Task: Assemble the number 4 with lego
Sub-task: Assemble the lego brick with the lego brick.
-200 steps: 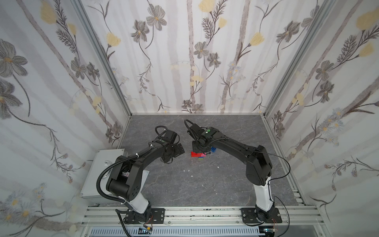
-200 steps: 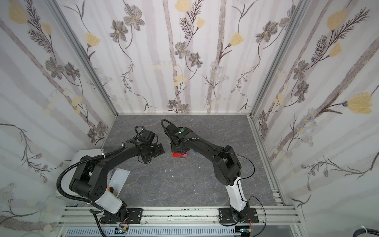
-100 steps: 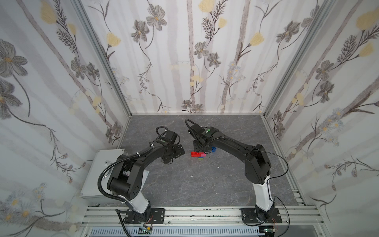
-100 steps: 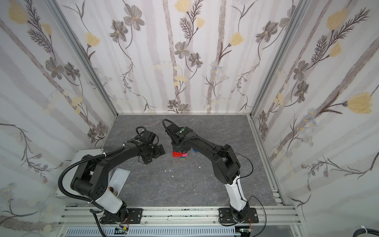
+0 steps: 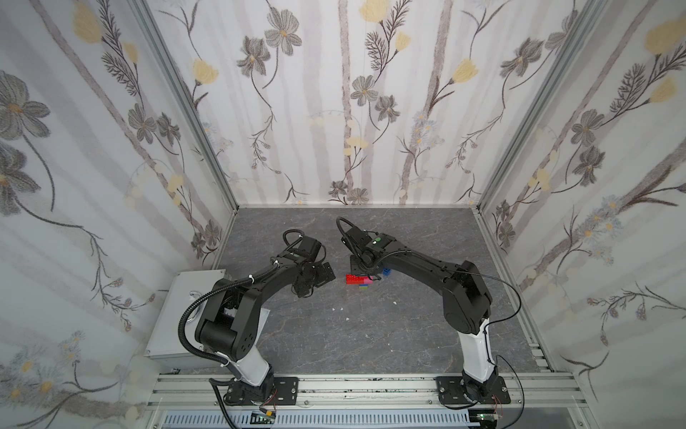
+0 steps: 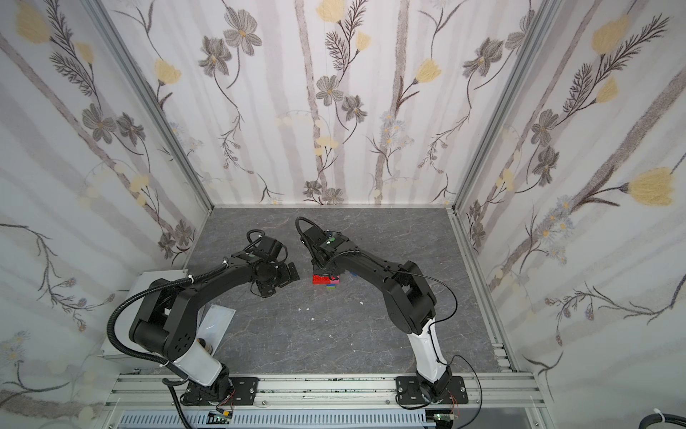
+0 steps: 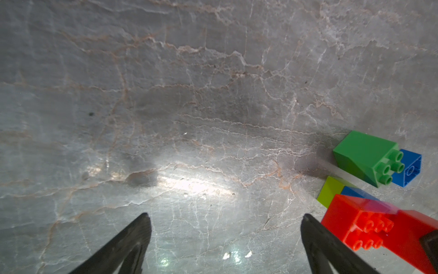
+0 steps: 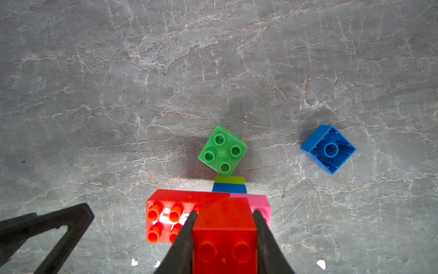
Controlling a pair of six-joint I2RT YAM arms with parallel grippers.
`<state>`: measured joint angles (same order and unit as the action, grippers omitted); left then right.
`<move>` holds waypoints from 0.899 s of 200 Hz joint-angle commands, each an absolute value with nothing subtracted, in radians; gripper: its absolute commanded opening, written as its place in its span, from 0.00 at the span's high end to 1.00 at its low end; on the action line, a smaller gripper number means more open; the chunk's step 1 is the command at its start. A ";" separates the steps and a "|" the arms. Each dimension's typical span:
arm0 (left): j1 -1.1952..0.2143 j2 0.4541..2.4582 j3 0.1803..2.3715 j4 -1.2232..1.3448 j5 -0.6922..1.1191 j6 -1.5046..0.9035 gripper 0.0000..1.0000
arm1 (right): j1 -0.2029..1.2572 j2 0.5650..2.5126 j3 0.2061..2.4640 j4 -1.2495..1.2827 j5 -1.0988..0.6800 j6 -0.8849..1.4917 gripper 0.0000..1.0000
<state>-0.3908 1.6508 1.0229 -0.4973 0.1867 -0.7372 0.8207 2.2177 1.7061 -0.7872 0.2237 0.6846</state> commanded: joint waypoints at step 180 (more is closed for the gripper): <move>-0.390 1.663 1.036 -0.511 0.202 -0.736 0.00 | 0.856 2.170 1.597 -0.697 0.272 0.747 1.00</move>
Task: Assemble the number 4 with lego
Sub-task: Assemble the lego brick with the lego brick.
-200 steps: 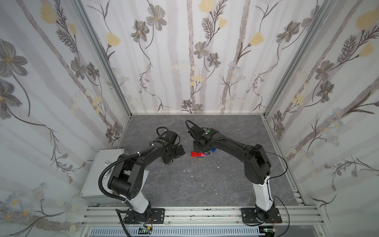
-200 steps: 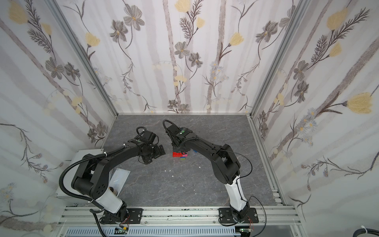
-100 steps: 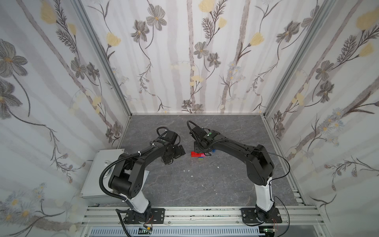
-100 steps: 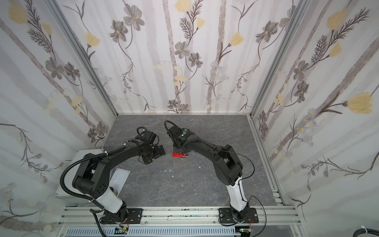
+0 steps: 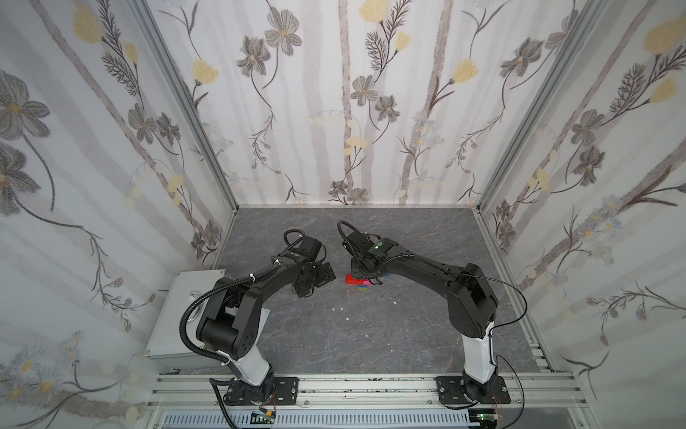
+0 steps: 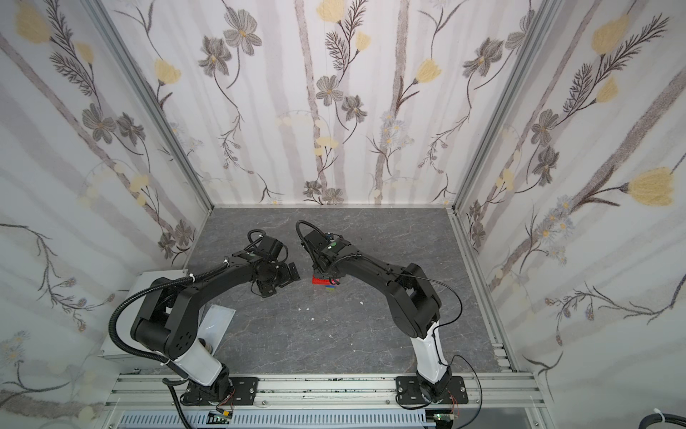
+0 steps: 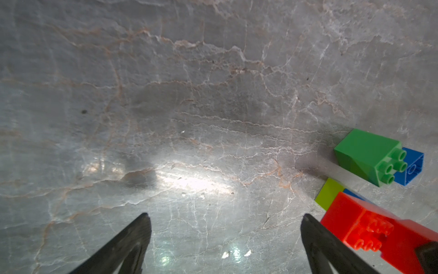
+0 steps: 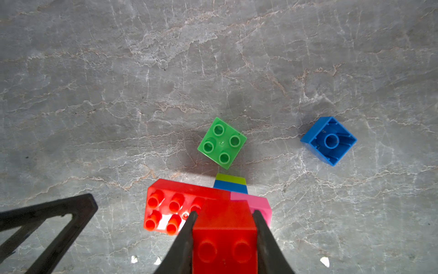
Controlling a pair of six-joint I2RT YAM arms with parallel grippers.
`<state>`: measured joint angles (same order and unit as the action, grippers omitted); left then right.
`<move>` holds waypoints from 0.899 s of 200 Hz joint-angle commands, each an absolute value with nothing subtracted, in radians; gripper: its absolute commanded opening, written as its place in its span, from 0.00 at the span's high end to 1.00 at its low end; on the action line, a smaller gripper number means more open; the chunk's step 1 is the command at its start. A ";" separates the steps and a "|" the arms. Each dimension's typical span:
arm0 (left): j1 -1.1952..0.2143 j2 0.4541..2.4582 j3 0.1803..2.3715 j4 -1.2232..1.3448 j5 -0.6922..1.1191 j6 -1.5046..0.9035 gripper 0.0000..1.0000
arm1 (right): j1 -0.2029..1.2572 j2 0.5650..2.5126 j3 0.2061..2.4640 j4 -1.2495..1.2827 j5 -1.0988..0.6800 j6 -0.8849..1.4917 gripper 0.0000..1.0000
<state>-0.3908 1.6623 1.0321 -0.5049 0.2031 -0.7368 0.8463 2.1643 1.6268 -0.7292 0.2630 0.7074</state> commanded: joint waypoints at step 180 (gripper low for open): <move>-0.390 1.647 1.025 -0.500 0.216 -0.763 0.00 | 0.899 2.088 1.457 -0.557 0.431 0.778 1.00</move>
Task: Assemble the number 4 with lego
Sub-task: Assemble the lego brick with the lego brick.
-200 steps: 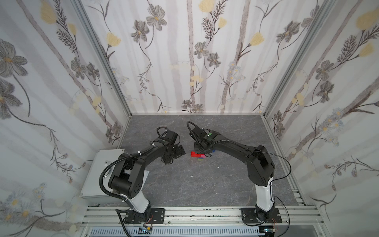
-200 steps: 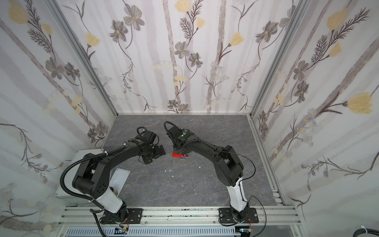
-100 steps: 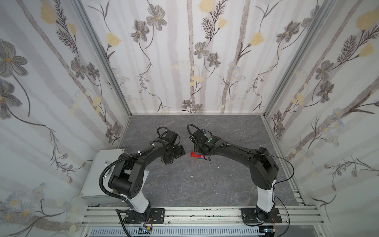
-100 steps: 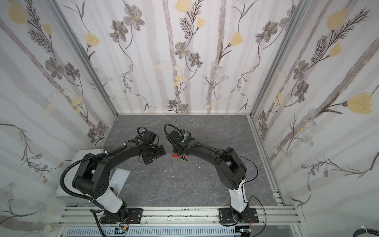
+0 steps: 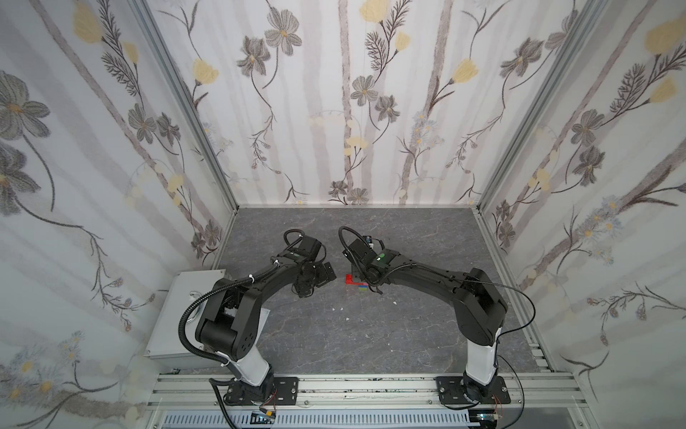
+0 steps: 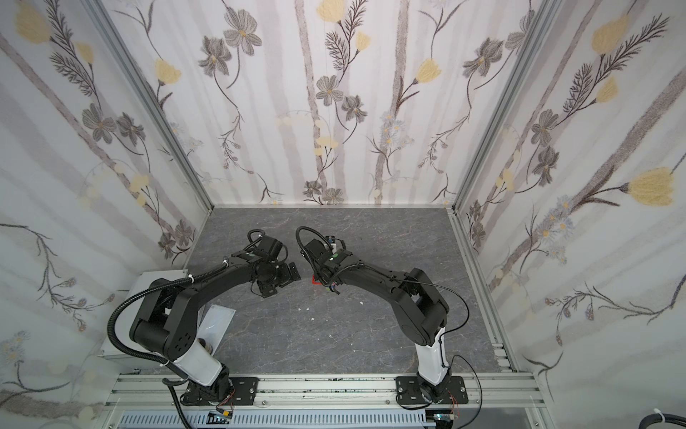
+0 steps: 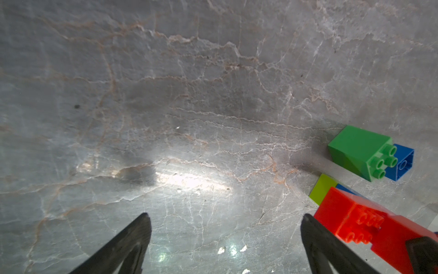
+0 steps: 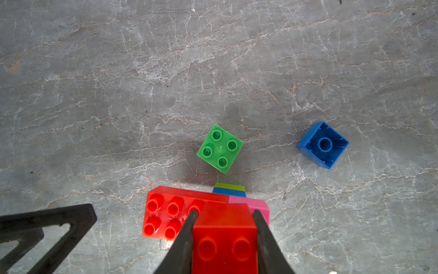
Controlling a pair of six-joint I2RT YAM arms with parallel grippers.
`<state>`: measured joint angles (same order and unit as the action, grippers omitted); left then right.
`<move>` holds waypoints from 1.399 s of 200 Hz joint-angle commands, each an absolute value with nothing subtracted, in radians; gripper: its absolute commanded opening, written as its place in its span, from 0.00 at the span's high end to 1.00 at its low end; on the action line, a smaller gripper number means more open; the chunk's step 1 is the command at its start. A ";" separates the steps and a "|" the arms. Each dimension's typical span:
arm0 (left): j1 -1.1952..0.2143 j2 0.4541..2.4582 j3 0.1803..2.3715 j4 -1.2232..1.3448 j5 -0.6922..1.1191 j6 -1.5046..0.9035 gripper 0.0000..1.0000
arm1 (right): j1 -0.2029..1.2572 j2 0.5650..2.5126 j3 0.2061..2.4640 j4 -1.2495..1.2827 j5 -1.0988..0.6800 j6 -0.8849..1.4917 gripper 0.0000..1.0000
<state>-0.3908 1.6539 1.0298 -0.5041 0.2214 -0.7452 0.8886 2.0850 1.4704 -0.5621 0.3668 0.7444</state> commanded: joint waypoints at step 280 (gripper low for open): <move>-0.377 1.732 1.105 -0.526 0.279 -0.766 0.00 | 0.896 2.135 1.346 -0.431 0.358 0.557 1.00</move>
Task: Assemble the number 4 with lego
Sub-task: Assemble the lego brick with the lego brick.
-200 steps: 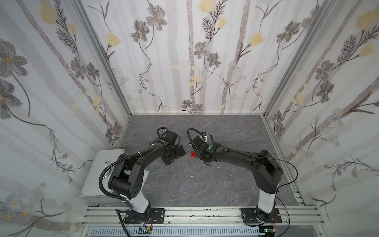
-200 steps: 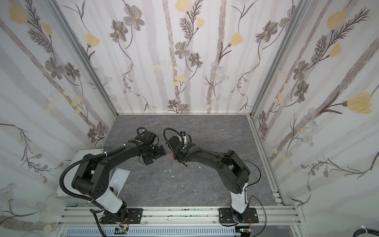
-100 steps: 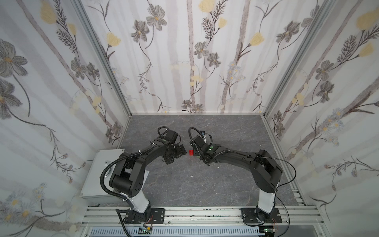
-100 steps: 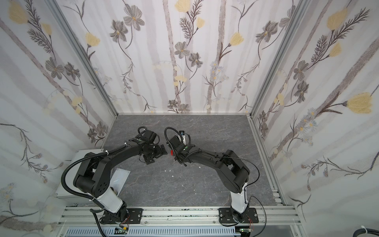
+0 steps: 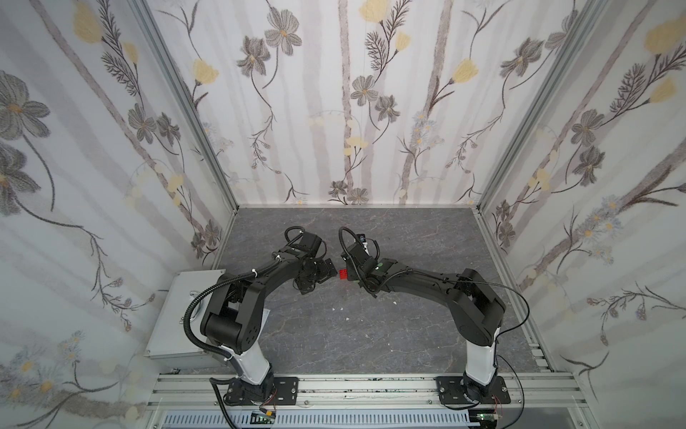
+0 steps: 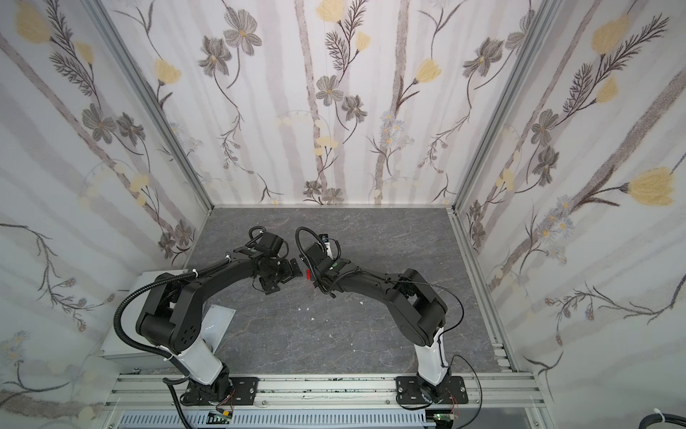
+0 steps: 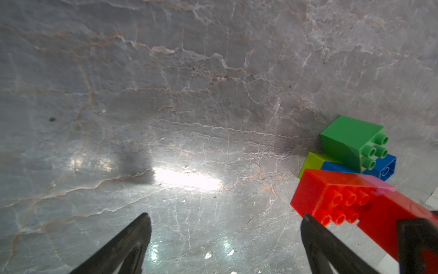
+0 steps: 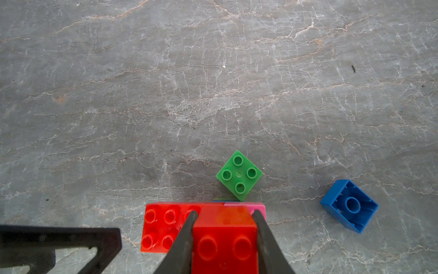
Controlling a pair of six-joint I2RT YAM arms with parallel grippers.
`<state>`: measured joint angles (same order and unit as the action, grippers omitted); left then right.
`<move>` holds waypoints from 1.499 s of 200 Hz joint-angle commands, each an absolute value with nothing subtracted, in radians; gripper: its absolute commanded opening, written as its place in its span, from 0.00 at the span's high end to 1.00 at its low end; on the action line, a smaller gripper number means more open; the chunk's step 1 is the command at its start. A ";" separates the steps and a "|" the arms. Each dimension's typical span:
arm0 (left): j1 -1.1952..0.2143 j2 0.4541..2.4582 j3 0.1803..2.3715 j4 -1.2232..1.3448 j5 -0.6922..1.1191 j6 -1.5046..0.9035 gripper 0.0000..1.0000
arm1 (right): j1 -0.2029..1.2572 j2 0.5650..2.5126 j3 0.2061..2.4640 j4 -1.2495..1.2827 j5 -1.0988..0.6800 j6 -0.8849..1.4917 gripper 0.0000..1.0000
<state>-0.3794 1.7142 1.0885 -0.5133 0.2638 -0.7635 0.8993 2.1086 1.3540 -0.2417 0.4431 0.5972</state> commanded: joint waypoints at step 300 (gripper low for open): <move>-0.377 1.712 1.107 -0.546 0.266 -0.742 0.00 | 0.924 2.020 1.158 -0.238 0.349 0.500 0.89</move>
